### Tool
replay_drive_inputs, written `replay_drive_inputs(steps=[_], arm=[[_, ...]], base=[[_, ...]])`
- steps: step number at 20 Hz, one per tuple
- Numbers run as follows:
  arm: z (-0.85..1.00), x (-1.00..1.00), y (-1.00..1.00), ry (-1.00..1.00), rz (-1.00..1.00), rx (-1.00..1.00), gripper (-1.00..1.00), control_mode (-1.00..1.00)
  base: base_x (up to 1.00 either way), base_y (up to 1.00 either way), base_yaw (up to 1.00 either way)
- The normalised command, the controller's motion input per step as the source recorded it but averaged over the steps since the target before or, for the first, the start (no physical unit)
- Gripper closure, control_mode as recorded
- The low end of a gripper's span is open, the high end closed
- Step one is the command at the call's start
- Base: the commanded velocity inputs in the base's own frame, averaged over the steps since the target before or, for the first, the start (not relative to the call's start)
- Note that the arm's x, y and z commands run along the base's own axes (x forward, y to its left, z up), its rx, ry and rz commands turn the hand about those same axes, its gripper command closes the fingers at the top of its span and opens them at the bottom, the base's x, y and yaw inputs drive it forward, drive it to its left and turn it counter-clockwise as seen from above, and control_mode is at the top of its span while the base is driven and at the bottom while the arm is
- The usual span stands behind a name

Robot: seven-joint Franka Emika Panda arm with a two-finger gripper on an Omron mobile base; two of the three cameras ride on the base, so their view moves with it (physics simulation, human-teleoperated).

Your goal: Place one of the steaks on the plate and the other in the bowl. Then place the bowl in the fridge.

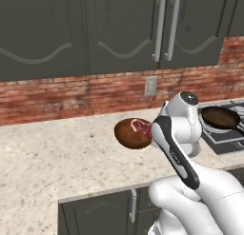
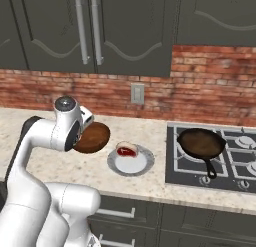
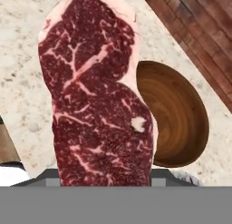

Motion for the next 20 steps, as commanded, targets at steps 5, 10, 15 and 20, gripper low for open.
replay_drive_inputs(steps=[5, 10, 15, 20], arm=[[-0.07, 0.08, -0.01, 0.15, -0.13, 0.01, 1.00, -1.00], [-0.15, 0.18, 0.00, 0.10, -0.06, 0.00, 1.00, -1.00], [-0.31, 0.24, 0.00, 0.01, -0.04, 0.00, 1.00, -1.00], [-0.31, 0.34, 0.00, 0.00, -0.04, 0.00, 1.00, -1.00]], base=[[0.00, 0.00, 0.00], [0.00, 0.00, 0.00], [0.00, 0.00, 0.00], [0.00, 0.00, 0.00]])
